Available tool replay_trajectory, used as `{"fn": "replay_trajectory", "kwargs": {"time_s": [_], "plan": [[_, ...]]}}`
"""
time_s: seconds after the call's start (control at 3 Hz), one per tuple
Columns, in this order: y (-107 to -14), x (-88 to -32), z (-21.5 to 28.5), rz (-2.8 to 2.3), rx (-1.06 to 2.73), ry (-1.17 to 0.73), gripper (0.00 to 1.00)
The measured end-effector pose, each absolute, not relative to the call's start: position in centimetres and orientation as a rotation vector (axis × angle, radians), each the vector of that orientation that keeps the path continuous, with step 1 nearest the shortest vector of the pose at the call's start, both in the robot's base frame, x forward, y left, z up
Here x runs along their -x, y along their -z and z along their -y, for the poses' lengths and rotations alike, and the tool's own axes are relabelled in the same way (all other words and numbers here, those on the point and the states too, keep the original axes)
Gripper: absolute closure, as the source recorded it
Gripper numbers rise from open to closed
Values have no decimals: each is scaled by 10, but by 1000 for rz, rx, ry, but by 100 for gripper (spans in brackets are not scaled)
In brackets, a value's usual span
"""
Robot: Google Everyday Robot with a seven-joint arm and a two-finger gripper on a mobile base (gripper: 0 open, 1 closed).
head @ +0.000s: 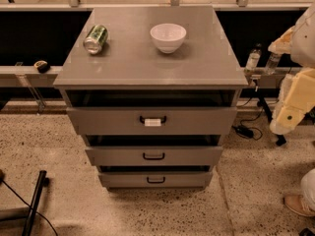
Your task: Open bottom drawer
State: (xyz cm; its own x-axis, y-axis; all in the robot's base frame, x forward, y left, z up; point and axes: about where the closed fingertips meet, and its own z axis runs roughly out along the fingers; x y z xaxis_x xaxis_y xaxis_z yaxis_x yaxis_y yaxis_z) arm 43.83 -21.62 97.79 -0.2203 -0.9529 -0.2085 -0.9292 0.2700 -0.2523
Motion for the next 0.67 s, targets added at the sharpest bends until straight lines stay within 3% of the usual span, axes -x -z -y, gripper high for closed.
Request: {"fn": "replay_trajectory", "kwargs": {"time_s": [0.67], "plan": [[-974, -440, 206, -2143, 1804, 145, 0]]}}
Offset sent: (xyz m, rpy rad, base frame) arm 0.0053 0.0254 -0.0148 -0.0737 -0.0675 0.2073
